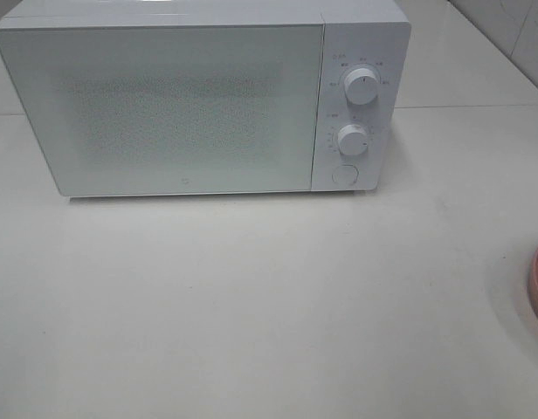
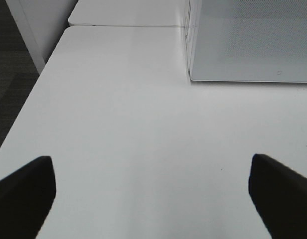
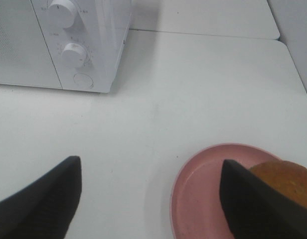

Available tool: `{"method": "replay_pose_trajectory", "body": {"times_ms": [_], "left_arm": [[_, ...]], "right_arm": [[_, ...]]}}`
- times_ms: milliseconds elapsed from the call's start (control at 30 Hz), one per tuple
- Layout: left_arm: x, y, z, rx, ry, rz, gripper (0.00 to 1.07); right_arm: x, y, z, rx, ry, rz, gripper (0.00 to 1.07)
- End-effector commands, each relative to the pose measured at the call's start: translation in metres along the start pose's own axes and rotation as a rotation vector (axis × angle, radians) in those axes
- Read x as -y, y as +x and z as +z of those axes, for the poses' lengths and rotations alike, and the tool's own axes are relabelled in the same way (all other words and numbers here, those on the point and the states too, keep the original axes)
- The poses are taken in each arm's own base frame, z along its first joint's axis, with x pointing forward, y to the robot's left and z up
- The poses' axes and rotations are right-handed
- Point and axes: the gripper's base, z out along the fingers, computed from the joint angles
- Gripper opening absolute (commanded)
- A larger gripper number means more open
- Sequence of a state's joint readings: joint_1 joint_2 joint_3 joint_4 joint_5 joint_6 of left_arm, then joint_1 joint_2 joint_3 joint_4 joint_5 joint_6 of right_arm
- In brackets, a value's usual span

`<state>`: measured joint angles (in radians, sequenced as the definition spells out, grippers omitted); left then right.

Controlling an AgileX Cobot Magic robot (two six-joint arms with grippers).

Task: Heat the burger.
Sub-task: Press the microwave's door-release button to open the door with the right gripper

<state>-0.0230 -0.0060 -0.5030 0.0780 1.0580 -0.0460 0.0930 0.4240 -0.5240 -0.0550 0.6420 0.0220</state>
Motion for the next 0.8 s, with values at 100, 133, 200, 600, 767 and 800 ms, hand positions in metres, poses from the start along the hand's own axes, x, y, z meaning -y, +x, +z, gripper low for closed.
{"method": "replay_pose_trajectory", "body": {"times_ms": [100,133,200,600,767,800], "left_arm": [[0.001,0.001,-0.003,0.036,0.008,-0.011,0.98],[0.001,0.001,-0.003,0.036,0.008,-0.011,0.98],[0.001,0.001,-0.003,0.036,0.008,-0.011,0.98],[0.001,0.001,-0.003,0.036,0.008,-0.011,0.98],[0.001,0.001,-0.003,0.036,0.008,-0.011,0.98],[0.001,0.001,-0.003,0.036,0.008,-0.011,0.98]], "right_arm": [[-0.001,-0.016,0.028,0.038,-0.002,0.002,0.73],[-0.001,-0.017,0.034,0.039,-0.003,0.001,0.73],[-0.001,-0.02,0.045,0.039,-0.006,0.0,0.73],[-0.004,-0.032,0.099,0.098,-0.021,-0.004,0.73],[-0.005,-0.032,0.116,0.116,-0.025,-0.004,0.73],[-0.005,-0.033,0.119,0.122,-0.026,0.0,0.73]]}}
